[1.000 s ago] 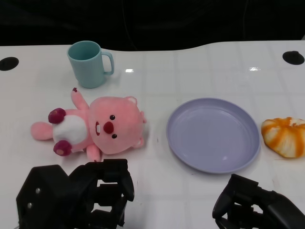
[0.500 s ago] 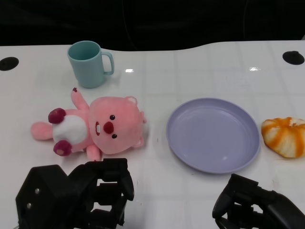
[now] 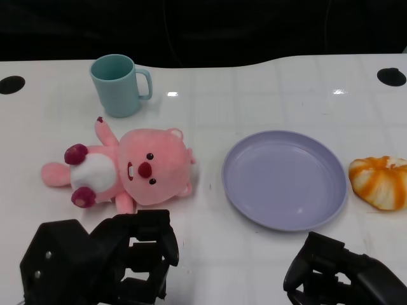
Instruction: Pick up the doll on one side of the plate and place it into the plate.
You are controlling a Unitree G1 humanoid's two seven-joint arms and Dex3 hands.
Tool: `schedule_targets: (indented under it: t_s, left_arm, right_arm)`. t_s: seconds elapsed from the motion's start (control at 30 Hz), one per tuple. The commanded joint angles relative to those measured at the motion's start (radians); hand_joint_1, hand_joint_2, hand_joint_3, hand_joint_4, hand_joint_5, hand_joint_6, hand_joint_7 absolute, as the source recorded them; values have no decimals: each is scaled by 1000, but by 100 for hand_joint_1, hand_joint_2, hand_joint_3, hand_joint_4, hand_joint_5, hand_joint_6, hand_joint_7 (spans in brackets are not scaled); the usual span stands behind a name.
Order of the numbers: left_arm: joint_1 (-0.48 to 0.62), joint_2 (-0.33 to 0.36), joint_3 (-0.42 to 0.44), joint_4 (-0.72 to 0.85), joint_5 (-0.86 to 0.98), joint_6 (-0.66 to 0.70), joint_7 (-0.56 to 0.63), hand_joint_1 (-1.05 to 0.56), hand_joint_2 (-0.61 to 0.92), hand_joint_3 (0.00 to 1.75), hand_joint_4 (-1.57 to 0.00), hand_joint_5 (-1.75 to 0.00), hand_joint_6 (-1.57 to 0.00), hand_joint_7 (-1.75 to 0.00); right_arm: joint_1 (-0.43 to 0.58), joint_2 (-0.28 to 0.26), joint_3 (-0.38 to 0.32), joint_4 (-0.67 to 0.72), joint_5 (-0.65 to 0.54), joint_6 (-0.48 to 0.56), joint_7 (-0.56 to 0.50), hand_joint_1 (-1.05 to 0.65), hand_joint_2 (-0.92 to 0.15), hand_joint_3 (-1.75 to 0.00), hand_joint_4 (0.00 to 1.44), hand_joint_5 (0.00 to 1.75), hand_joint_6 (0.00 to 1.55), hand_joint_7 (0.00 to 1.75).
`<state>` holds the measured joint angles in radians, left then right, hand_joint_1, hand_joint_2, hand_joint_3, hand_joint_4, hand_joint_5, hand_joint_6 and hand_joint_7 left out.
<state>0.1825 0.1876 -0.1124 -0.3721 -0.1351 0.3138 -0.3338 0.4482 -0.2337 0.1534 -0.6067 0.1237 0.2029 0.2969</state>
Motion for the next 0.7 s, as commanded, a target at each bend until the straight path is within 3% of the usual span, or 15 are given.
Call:
schedule_targets:
  t_s: [0.03,0.27,0.4,0.6,0.7]
  left_arm:
    - [5,-7,21,-8,-26,-8,5,-3,39,143,-82,-167,-82,-141]
    - [5,-9,39,-16,-23,-48,17,-5,43,128,-72,-149,-72,-114]
    - [-7,9,62,-29,-14,-59,21,-16,53,101,-61,-136,-60,-99]
    - [-40,45,81,-27,48,-104,29,-30,87,31,-51,-105,-59,-50]
    - [-58,74,85,-23,84,-130,24,-35,91,20,-44,-96,-56,-39]
  right_arm:
    - [10,-12,-9,-16,-1,-6,1,-24,-85,-65,65,175,45,166]
    - [22,-12,-6,-36,-12,-1,-4,-23,-85,-64,64,175,45,165]
    - [22,-9,-6,-38,-7,-1,-2,-22,-85,-64,65,175,45,164]
    - [13,-7,-6,-36,-7,8,-5,-24,-86,-63,65,175,46,164]
    - [7,-5,-6,-33,-4,12,-4,-24,-86,-63,66,175,46,164]
